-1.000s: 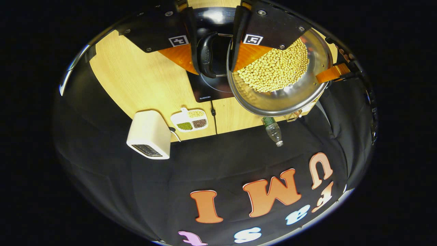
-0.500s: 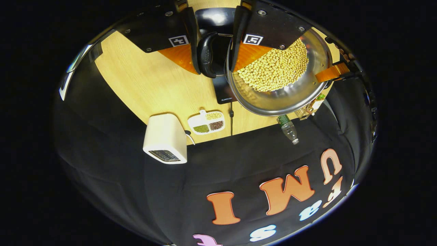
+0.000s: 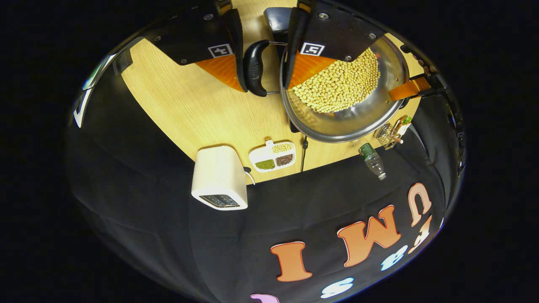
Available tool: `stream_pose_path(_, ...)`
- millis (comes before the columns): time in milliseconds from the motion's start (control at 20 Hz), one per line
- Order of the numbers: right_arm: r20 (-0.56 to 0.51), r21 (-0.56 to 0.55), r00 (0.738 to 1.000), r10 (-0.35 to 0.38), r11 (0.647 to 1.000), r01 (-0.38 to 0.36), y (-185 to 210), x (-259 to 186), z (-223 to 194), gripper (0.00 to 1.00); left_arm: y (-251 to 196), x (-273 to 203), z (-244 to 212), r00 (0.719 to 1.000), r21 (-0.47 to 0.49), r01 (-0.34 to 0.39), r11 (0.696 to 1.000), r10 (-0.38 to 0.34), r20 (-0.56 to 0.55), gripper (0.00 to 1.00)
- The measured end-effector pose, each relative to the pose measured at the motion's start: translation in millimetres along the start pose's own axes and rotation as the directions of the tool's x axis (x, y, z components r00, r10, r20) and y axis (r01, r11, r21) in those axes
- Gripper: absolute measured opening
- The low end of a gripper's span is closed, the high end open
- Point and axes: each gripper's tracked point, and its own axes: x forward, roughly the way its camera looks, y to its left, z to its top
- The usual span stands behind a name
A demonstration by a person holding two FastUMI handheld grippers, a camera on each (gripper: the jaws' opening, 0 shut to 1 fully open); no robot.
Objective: First push the handle of the pot to place it horizontally, then grasp the pot with both hands and set it on the induction cooktop.
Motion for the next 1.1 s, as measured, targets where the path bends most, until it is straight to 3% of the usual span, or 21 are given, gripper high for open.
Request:
stream_pose_path(350,-0.012,-0.001,1.000,-0.001,1.000,0.001,-6.5,1.1,-5.0,0.47,-2.5,9.4,-10.8,0.999,-0.017,0.019,1.000,-0.020,-0.028,0.43)
stream_pose_path(500,0.016,-0.001,1.000,0.010,1.000,-0.010,-6.0,-9.1,1.3,0.57,2.7,2.8,-3.1,1.000,0.004,0.009,1.000,-0.009,-0.005,0.54)
stream_pose_path(600,0.061,-0.013,0.998,-0.019,1.000,0.020,-12.9,-17.1,14.2,0.60,17.3,-5.3,1.0,0.999,-0.018,-0.042,0.999,0.042,0.009,0.70)
stream_pose_path(650,0.084,-0.020,0.996,-0.035,0.999,0.037,-17.9,-22.1,19.4,0.78,20.9,-13.9,2.4,0.999,-0.057,-0.039,0.998,0.039,0.011,0.83)
stream_pose_path(700,0.109,-0.023,0.993,-0.043,0.999,0.046,-19.5,-30.7,26.1,0.91,24.4,-23.7,5.4,0.999,-0.104,-0.039,0.994,0.042,0.024,0.85)
stream_pose_path(750,0.136,-0.025,0.990,-0.044,0.999,0.048,-18.7,-41.8,33.3,0.95,27.7,-32.3,12.3,0.998,-0.140,-0.038,0.989,0.044,0.042,0.91)
stream_pose_path(900,0.221,-0.043,0.975,-0.031,0.998,0.042,-14.2,-76.1,57.3,0.95,55.3,-73.8,48.8,0.983,-0.172,-0.074,0.982,0.101,0.155,0.90)
stream_pose_path(1100,0.336,-0.076,0.942,0.020,0.997,0.006,7.8,-133.0,87.7,0.95,77.5,-150.2,103.3,0.929,-0.164,-0.106,0.981,0.156,0.334,0.89)
